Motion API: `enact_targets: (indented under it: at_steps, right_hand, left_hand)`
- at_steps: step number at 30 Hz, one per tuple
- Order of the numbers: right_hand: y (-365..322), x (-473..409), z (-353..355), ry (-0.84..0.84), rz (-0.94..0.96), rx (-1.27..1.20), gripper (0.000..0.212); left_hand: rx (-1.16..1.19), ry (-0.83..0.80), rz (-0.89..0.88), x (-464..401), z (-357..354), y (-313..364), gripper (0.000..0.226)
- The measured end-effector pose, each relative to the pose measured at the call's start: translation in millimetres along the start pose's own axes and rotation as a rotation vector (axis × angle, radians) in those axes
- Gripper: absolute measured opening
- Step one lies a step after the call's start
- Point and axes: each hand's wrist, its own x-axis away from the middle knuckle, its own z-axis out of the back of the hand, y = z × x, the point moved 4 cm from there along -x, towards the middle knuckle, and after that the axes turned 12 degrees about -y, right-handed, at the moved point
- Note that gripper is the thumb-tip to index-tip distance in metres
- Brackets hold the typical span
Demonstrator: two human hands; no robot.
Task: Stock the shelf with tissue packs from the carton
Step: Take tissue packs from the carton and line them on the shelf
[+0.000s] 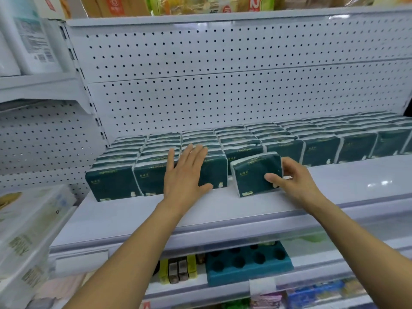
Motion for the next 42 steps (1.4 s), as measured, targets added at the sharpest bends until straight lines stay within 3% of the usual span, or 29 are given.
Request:
enact_targets:
  at_steps: [3,6,9,25,29,34,42]
  right_hand:
    - [6.8,-8.7,3.1,0.066,-0.038,0.138,0.018]
    - [6.9,-17.9,-1.3,0.097,-0.075,0.304,0.033]
    - [5.1,-24.6,-8.6,0.127,-0.102,0.399,0.028]
    - [2.2,-38.7,-17.2,0.179,-0.169,0.581,0.045]
    - [-7.4,-17.0,-15.7,0.282,-0.097,0.567,0.066]
    - [-25.1,25.1,-30.6,0.242,0.162,0.582,0.062]
    - [-52.1,120.3,-77.3,0.108,0.597,0.568,0.048]
  left_hand:
    - [-0.124,-0.037,0.012,-6.4,-5.1,1.8,0.094]
    - [-0.151,-0.050,0.045,-9.2,-5.0,3.4,0.091]
    - [-0.162,-0.077,0.056,-9.8,-5.0,6.1,0.088]
    - [-0.126,-0.063,0.056,-12.1,-2.7,8.6,0.085]
    - [0.013,0.023,0.060,0.6,10.2,14.1,0.085]
    - [0.165,0.134,0.117,51.7,16.1,28.8,0.079]
    - [0.188,0.199,0.211,173.3,23.1,55.3,0.066]
